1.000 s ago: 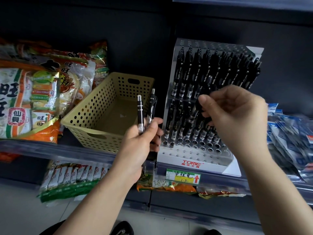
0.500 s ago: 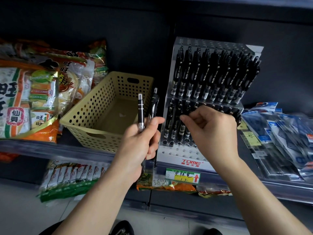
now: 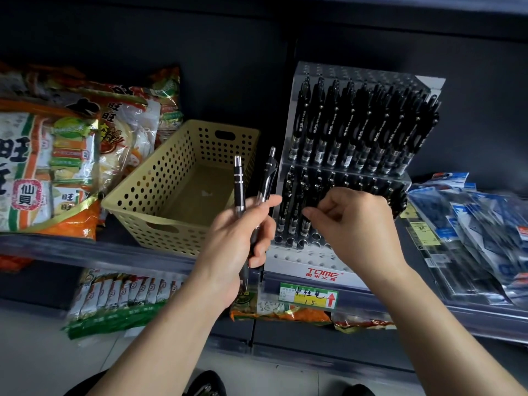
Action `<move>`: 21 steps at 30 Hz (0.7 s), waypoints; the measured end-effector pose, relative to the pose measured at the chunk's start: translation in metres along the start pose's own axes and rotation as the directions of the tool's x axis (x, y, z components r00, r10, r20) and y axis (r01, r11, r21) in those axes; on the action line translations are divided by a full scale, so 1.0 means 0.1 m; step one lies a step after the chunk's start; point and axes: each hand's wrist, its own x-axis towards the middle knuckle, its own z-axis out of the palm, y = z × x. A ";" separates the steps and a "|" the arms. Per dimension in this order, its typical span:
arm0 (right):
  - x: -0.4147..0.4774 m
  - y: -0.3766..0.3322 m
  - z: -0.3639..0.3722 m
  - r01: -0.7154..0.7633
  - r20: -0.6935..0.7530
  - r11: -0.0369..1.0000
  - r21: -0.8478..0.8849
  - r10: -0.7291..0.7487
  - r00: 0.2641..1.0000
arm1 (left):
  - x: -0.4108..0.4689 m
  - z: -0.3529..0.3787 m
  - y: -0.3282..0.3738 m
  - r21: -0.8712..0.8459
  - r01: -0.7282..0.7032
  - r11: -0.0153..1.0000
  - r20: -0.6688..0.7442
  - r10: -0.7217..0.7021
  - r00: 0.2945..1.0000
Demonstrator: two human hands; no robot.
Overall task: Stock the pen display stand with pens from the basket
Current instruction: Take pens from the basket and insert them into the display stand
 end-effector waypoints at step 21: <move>0.06 -0.19 -0.29 -0.226 0.202 0.647 0.728 0.113 0.973 | -0.08 0.20 -0.12 0.055 -0.062 0.997 0.216 0.049 0.975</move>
